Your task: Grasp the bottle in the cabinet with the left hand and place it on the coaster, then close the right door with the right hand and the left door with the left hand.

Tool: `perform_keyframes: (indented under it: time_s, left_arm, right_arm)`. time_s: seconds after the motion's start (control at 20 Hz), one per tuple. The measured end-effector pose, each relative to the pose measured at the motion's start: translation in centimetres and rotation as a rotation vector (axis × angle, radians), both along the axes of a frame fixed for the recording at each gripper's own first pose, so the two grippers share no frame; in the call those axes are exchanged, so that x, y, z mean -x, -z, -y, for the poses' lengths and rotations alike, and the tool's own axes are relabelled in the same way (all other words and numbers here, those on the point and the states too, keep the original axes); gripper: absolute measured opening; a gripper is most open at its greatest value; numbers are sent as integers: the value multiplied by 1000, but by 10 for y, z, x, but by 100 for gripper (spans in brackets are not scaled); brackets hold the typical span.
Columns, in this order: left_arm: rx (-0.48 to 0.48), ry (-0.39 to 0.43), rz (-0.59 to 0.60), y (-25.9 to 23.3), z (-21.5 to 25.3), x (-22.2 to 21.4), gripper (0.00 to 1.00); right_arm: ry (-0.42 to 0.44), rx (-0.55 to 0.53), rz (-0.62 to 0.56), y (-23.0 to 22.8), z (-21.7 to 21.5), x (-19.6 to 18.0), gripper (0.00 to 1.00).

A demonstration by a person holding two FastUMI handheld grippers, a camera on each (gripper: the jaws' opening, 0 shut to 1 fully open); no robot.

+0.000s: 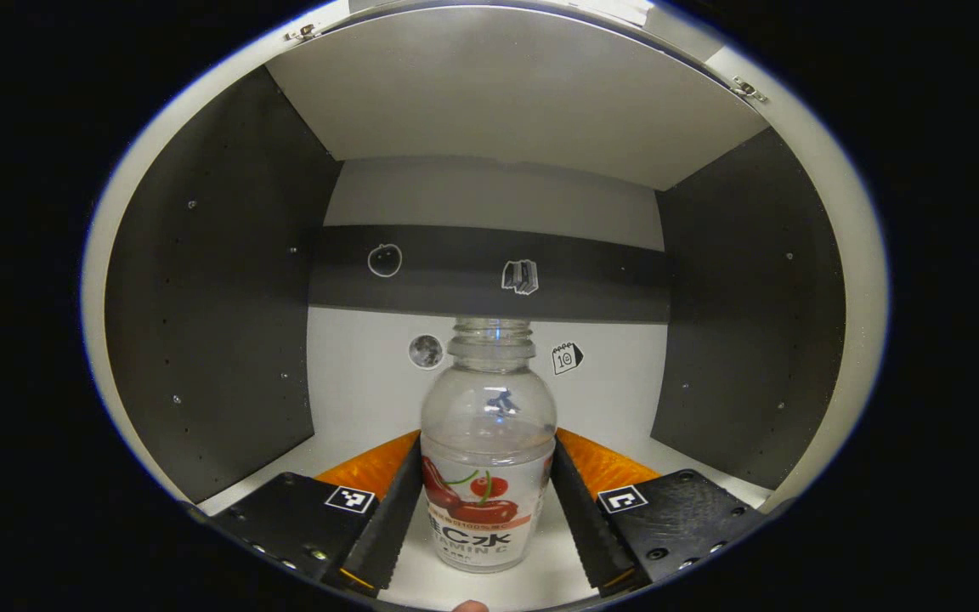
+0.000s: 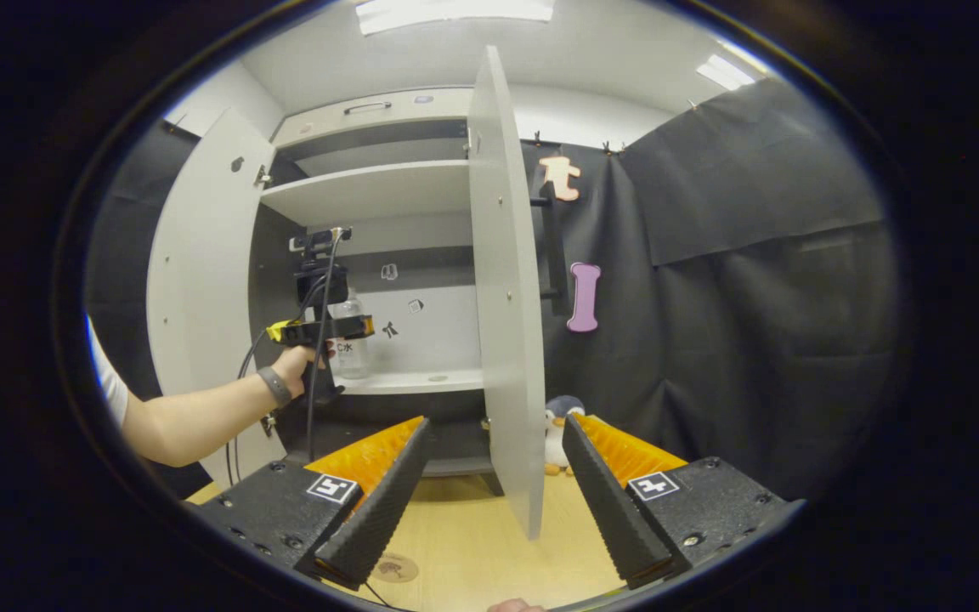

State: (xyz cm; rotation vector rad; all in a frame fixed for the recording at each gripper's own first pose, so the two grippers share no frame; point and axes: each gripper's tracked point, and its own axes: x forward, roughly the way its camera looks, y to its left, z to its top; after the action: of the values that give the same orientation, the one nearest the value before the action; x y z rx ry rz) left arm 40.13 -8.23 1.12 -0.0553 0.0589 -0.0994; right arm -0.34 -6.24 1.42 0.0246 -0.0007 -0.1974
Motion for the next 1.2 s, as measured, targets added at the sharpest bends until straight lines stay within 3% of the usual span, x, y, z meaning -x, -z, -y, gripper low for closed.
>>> perform_keyframes:
  time_s: [0.25, 0.7, 0.9, 1.2]
  left_arm:
    - [-6, 22, 31, -17, -4, 20, 77]
    - [16, 162, 101, -49, 8, 142, 80]
    - [28, 151, 114, -23, 6, 196, 77]
    - [-9, 134, 95, 61, 17, 268, 77]
  right_arm:
    - [-25, 2, 3, -1, -7, 0, 100]
    - [-99, 33, 27, -7, -24, 6, 100]
    - [-145, 21, 40, -14, -39, 11, 100]
    - [-169, 71, 52, -24, -53, 22, 100]
